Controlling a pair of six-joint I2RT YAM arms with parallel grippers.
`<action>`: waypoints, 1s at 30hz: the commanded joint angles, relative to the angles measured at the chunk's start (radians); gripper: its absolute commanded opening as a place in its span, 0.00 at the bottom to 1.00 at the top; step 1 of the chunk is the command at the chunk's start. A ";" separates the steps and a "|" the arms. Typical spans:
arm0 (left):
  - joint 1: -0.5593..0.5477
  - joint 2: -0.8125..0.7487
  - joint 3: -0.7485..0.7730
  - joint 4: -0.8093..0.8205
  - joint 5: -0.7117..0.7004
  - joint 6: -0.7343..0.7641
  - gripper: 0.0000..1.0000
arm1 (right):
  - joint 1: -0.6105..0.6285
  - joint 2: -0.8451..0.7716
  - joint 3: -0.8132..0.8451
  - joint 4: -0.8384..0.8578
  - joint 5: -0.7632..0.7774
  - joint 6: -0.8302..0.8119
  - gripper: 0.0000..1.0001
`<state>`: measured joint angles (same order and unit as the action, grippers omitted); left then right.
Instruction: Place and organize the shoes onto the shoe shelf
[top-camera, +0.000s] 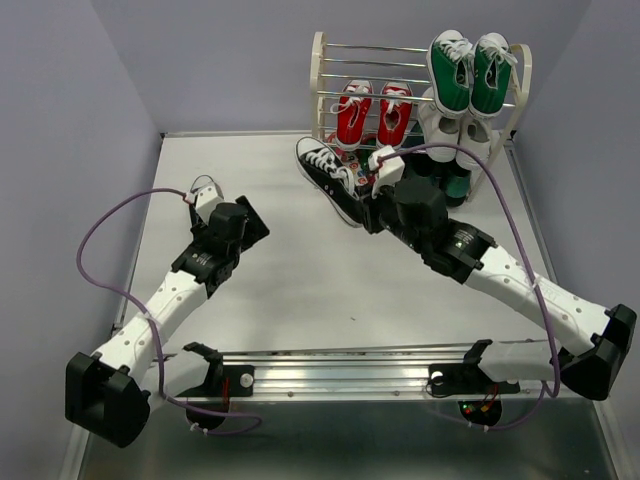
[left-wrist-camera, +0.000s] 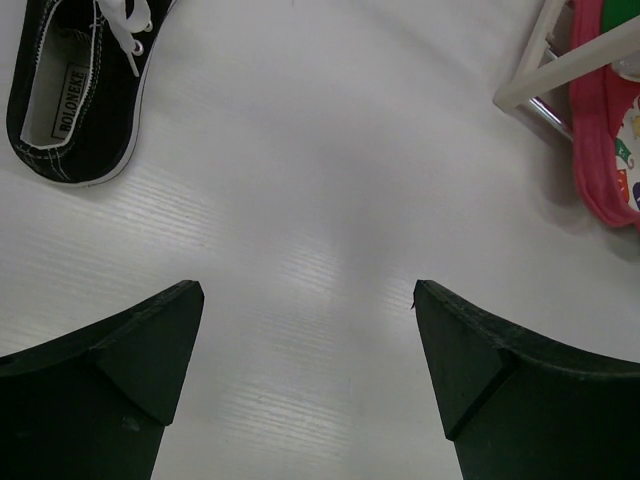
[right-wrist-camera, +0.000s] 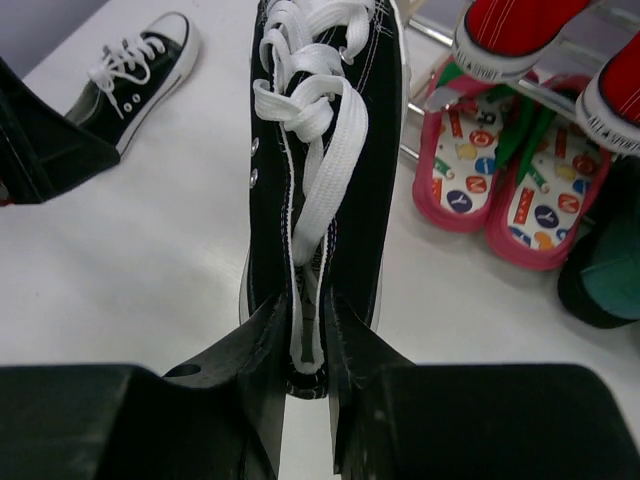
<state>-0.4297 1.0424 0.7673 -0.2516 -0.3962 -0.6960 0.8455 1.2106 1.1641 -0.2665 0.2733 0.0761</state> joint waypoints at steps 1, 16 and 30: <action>0.012 -0.062 0.010 0.012 -0.046 -0.013 0.99 | 0.004 -0.010 0.178 0.196 0.064 -0.087 0.01; 0.080 -0.055 0.085 0.048 -0.007 0.013 0.99 | -0.014 0.236 0.612 0.337 0.331 -0.309 0.01; 0.098 -0.002 0.093 0.077 0.020 0.021 0.99 | -0.023 0.180 0.492 0.280 0.166 -0.239 0.01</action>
<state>-0.3378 1.0313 0.8310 -0.2142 -0.3786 -0.6903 0.8196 1.4761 1.8034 -0.0673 0.5049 -0.2234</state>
